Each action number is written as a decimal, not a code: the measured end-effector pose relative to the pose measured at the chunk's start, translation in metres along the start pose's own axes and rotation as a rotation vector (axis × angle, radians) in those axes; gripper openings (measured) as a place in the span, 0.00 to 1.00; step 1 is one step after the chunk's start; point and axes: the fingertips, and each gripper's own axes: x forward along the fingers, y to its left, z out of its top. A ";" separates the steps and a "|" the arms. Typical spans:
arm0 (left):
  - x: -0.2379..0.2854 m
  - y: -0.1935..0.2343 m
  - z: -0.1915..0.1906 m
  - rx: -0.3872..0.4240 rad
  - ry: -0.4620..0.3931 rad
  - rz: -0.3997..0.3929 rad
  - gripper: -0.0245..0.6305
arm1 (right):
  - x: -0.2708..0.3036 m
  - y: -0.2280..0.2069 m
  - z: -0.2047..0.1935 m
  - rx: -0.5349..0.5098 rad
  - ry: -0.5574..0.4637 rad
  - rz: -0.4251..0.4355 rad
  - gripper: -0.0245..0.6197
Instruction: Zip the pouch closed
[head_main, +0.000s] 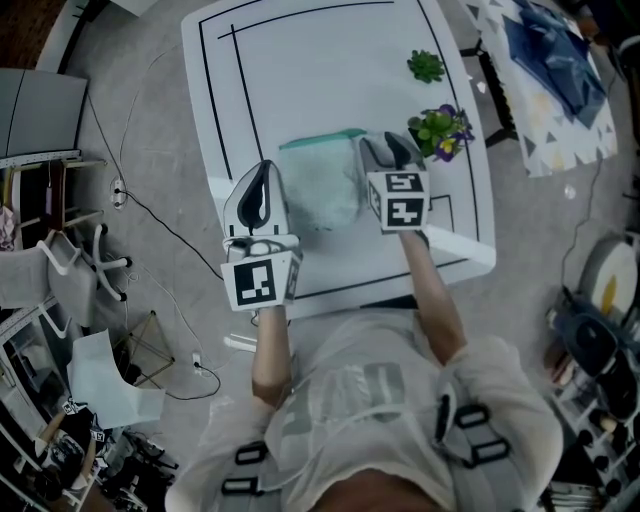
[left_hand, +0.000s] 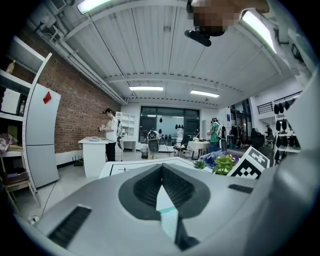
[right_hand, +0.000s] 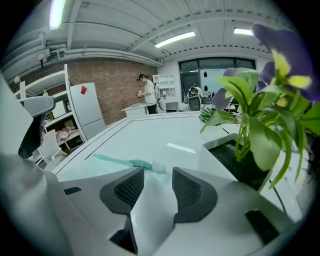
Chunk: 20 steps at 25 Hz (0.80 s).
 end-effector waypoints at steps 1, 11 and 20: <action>0.000 0.001 -0.001 0.003 0.000 0.003 0.05 | 0.001 -0.001 -0.001 -0.002 0.011 -0.004 0.28; -0.001 0.006 0.001 -0.037 -0.011 0.012 0.05 | 0.010 -0.002 -0.003 -0.045 0.089 -0.014 0.28; 0.000 0.011 -0.003 -0.058 0.000 0.027 0.05 | 0.012 0.009 0.001 -0.072 0.115 0.017 0.28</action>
